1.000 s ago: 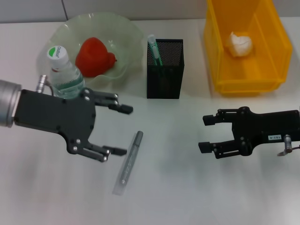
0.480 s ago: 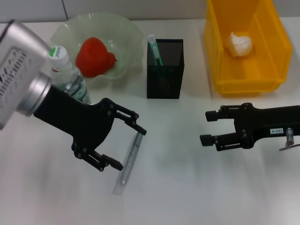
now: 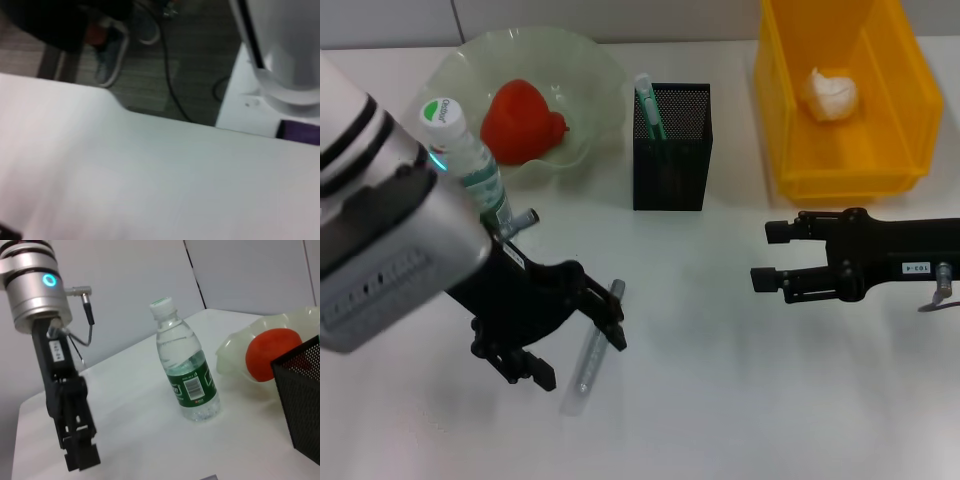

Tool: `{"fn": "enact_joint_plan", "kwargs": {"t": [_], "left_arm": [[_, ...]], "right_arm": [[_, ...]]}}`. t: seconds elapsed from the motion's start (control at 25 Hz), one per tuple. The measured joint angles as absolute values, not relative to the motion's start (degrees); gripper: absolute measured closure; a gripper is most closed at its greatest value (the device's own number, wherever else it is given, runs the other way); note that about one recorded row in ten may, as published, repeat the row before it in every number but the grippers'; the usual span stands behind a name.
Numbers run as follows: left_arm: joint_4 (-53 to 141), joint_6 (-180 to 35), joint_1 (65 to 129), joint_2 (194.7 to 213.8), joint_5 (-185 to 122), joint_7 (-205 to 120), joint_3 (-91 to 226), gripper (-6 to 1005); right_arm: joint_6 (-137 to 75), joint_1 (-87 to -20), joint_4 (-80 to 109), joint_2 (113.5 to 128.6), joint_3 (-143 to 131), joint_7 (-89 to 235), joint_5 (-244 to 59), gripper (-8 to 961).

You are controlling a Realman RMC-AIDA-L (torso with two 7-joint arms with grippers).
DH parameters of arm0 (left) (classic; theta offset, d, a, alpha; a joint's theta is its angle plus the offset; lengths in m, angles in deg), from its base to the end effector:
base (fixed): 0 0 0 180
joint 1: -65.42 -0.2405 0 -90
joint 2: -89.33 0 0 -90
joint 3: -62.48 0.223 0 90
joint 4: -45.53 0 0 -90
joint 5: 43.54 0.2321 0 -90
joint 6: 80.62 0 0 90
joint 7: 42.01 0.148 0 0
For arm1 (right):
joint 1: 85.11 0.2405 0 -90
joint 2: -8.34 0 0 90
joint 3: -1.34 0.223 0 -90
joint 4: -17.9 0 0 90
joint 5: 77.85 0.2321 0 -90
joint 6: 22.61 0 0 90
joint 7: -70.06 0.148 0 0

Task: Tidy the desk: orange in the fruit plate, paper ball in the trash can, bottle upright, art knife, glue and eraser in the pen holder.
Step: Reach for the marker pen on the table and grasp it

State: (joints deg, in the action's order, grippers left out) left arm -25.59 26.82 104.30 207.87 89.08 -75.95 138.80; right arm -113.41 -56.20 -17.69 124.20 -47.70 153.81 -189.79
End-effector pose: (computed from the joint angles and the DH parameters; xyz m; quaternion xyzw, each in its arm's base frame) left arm -0.1264 0.3166 0.0035 0.8087 -0.5654 -0.0463 0.1556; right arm 0.2551 0.3204 0.0068 -0.9452 0.2421 0.2089 0.0654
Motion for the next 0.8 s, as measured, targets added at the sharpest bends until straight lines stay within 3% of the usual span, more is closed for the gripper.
{"fn": "enact_joint_plan", "kwargs": {"t": [0.8], "left_arm": [[-26.4, 15.37, 105.98, 208.43, 92.98, -67.37, 151.79, 214]], "right_arm": [[-113.84, -56.65, -17.8, 124.29, -44.97, 153.54, -189.85, 140]]}}
